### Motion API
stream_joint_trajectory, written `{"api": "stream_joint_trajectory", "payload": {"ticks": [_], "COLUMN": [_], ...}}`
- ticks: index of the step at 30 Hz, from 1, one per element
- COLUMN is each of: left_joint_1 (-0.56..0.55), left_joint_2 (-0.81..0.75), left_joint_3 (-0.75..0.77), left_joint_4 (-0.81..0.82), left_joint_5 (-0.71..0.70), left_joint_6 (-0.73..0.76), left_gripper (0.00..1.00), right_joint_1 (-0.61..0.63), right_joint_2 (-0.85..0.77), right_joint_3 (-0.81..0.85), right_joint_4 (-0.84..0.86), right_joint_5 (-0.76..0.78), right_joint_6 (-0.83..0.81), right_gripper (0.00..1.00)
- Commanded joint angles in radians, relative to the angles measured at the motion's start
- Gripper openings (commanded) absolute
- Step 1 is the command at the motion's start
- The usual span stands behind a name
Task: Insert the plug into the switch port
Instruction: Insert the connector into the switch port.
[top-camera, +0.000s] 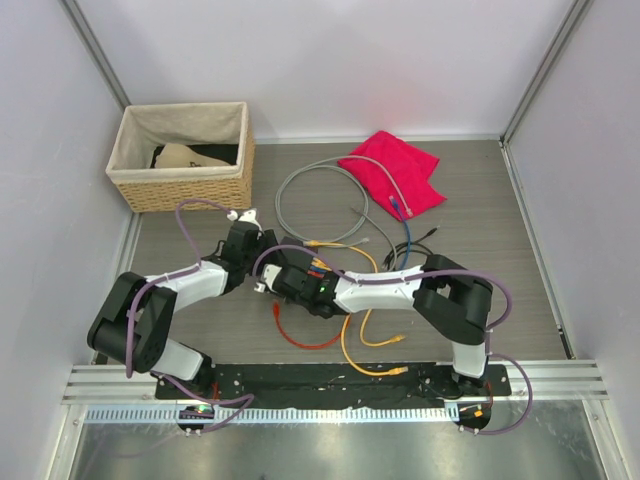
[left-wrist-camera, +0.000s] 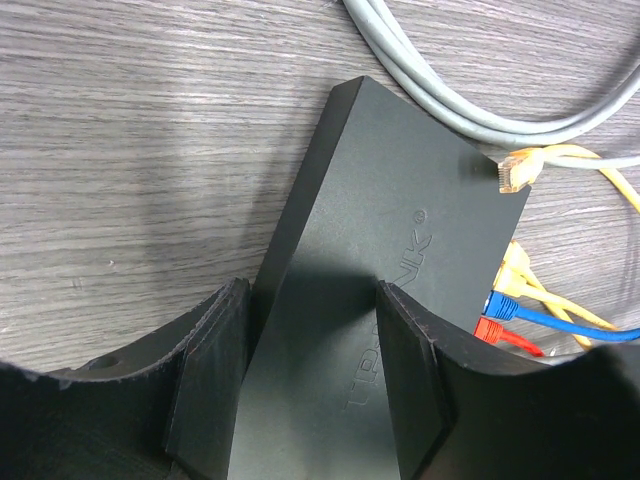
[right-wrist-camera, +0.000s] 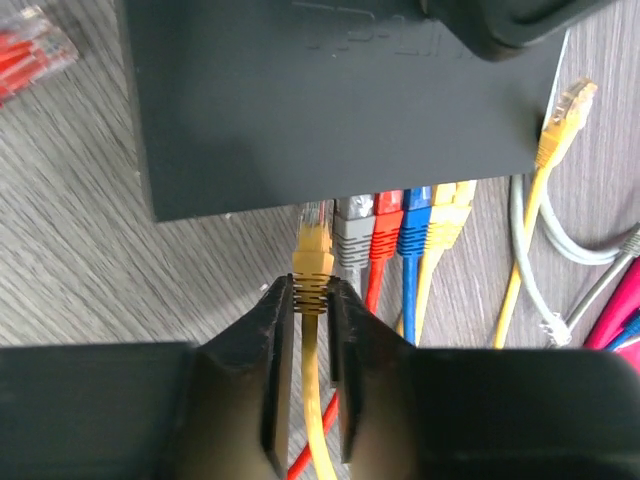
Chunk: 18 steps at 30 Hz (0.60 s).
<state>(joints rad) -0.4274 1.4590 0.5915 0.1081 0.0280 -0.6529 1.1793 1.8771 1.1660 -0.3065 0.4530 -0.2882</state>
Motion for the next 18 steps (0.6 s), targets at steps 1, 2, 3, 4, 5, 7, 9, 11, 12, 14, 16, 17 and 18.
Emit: {"api": "stream_joint_trajectory", "payload": {"ticks": [1,2,3,4,5,7,9,11,12,14,16,17,18], "left_joint_1": [-0.005,-0.005,-0.004,-0.004,-0.004,-0.004,-0.004,-0.005,-0.005,-0.005,-0.004,-0.005,-0.005], "left_joint_2": [0.046,0.046,0.046,0.046,0.044,0.044,0.046,0.047,0.049,0.049,0.046,0.046,0.046], "left_joint_3": [-0.041,-0.041,-0.041,-0.042,-0.042,-0.044,-0.044,-0.044,-0.042,-0.042,-0.042,-0.042,-0.044], "left_joint_4": [-0.122,-0.120,-0.119,-0.117,-0.116,-0.114,-0.114,-0.113,-0.113,-0.113,-0.111,-0.113,-0.113], "left_joint_5": [0.055,0.058,0.059,0.062,0.064,0.067,0.067,0.072,0.072,0.073,0.076,0.078,0.079], "left_joint_6": [0.001,0.002,0.002,0.002,0.004,0.006,0.007,0.009,0.009,0.010,0.012,0.013,0.015], "left_gripper": [0.56,0.56,0.56,0.56,0.56,0.56,0.56,0.56,0.56,0.56,0.56,0.56,0.56], "right_joint_1": [0.017,0.019,0.019,0.019,0.017,0.002,-0.010,-0.032,-0.041,-0.072,-0.105,-0.121,-0.133], "right_joint_2": [0.017,0.016,0.011,0.007,0.001,-0.019,-0.047,-0.073,-0.084,-0.127,-0.166,-0.182,-0.197], "right_joint_3": [-0.006,-0.006,-0.011,-0.015,-0.022,-0.045,-0.081,-0.132,-0.150,-0.210,-0.252,-0.296,-0.319], "right_joint_4": [0.055,0.055,0.059,0.069,0.078,0.102,0.141,0.179,0.220,0.269,0.358,0.389,0.455], "right_joint_5": [0.052,0.049,0.049,0.049,0.049,0.030,-0.017,-0.066,-0.118,-0.167,-0.218,-0.240,-0.267], "right_joint_6": [-0.025,-0.022,-0.019,-0.014,0.001,0.026,0.064,0.110,0.124,0.159,0.204,0.218,0.248], "right_gripper": [0.16,0.12,0.05,0.01,0.01,0.01,0.01,0.01,0.01,0.01,0.01,0.01,0.01]}}
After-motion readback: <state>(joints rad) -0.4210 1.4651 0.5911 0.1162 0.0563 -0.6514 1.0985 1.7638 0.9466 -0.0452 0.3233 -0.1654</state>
